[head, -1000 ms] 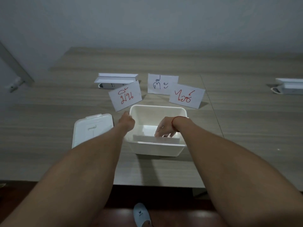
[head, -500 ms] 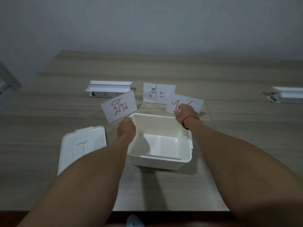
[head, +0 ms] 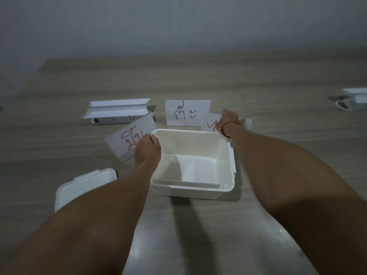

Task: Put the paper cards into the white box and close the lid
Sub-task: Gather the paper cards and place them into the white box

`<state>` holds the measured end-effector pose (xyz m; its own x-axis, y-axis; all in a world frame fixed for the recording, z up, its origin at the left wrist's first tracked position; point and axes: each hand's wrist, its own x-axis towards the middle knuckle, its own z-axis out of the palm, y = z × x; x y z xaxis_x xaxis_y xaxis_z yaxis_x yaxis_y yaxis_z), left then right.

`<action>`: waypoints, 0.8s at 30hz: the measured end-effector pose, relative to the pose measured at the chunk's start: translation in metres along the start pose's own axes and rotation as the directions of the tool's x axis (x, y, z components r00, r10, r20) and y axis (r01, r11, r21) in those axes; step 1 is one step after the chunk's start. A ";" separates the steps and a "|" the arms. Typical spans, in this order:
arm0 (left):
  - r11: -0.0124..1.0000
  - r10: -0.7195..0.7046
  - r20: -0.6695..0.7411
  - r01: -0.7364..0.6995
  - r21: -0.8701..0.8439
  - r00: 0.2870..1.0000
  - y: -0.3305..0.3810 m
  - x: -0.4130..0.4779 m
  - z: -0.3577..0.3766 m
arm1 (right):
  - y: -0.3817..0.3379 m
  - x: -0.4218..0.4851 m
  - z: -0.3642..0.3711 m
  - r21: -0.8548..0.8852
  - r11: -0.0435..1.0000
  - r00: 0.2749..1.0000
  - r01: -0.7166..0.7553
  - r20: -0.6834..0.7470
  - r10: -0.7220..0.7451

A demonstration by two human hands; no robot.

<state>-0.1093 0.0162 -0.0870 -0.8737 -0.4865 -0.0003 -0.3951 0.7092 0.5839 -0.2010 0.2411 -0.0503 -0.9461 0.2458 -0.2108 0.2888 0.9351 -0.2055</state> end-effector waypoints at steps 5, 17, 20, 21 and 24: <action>0.999 0.037 0.013 -0.037 0.020 0.999 0.001 0.003 -0.001 | 0.002 0.001 0.006 0.018 0.999 0.998 -0.037 -0.044 0.038; 0.994 0.049 0.189 -0.029 -0.110 0.981 -0.013 -0.020 -0.013 | -0.014 -0.052 -0.078 -0.008 0.923 0.815 0.384 -0.466 -0.344; 0.989 0.009 0.220 0.024 -0.147 0.975 -0.012 -0.032 -0.023 | -0.025 -0.068 -0.093 0.182 0.867 0.823 0.464 -0.451 -0.345; 0.987 -0.002 0.230 0.039 -0.158 0.973 -0.012 -0.034 -0.026 | -0.027 -0.071 -0.093 0.254 0.837 0.839 0.485 -0.407 -0.363; 0.983 -0.061 0.276 0.106 -0.150 0.959 -0.015 -0.039 -0.033 | -0.030 -0.089 -0.076 0.398 0.791 0.885 0.465 -0.216 -0.412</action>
<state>-0.0604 0.0075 -0.0684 -0.8924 -0.3687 -0.2602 -0.4380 0.5691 0.6959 -0.1369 0.2111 0.0476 -0.9882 -0.1122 0.1044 -0.1531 0.7522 -0.6409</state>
